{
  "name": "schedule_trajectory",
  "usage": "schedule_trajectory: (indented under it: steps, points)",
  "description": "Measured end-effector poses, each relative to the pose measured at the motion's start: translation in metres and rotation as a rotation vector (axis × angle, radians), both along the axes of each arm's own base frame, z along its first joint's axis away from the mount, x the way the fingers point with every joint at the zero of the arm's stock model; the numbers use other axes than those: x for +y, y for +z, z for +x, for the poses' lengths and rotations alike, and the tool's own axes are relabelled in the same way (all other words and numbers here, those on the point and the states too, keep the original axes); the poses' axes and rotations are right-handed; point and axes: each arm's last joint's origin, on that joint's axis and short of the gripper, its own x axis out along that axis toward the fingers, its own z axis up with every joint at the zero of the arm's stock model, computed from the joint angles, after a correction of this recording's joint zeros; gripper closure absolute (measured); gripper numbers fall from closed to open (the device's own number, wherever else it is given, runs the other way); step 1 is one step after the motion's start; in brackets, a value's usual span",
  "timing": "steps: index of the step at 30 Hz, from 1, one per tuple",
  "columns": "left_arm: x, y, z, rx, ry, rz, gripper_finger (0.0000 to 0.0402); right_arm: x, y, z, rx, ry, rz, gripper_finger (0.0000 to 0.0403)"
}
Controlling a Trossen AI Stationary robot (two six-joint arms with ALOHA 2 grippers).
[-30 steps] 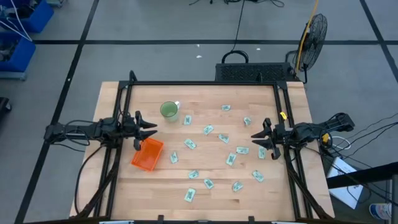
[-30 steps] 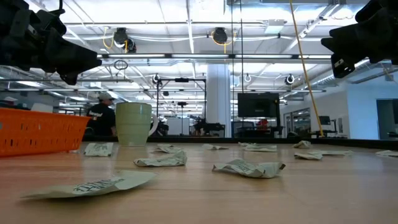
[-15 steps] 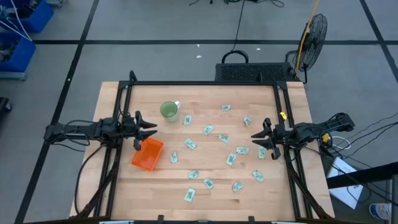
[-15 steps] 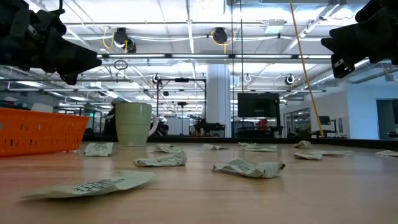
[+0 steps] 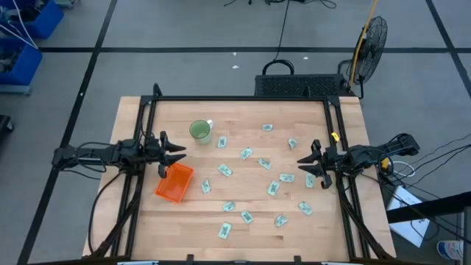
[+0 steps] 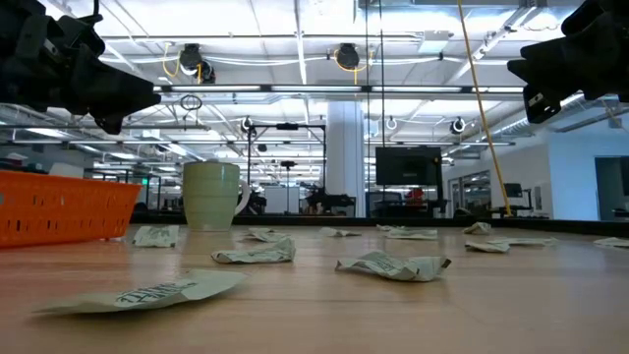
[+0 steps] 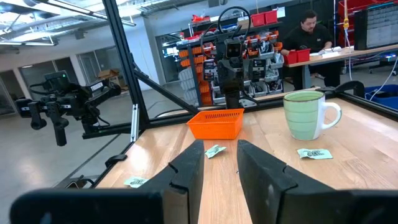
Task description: Pick and place Stevia / Truvia into bins
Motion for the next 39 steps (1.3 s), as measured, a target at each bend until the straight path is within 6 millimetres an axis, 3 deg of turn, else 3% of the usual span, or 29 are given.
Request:
schedule_trajectory:
  steps: [30, 39]
  points:
    - [0.0, 0.0, 0.0, 0.0, 0.0, 0.001, 0.0263, 0.0, 0.0, 0.0, 0.0, 0.0, 0.0, 0.0312]
    - [0.0031, 0.0003, -0.0005, 0.005, 0.109, 0.059, 0.0263, 0.0, 0.0, 0.0, 0.0, 0.0, 0.0, 0.0312]
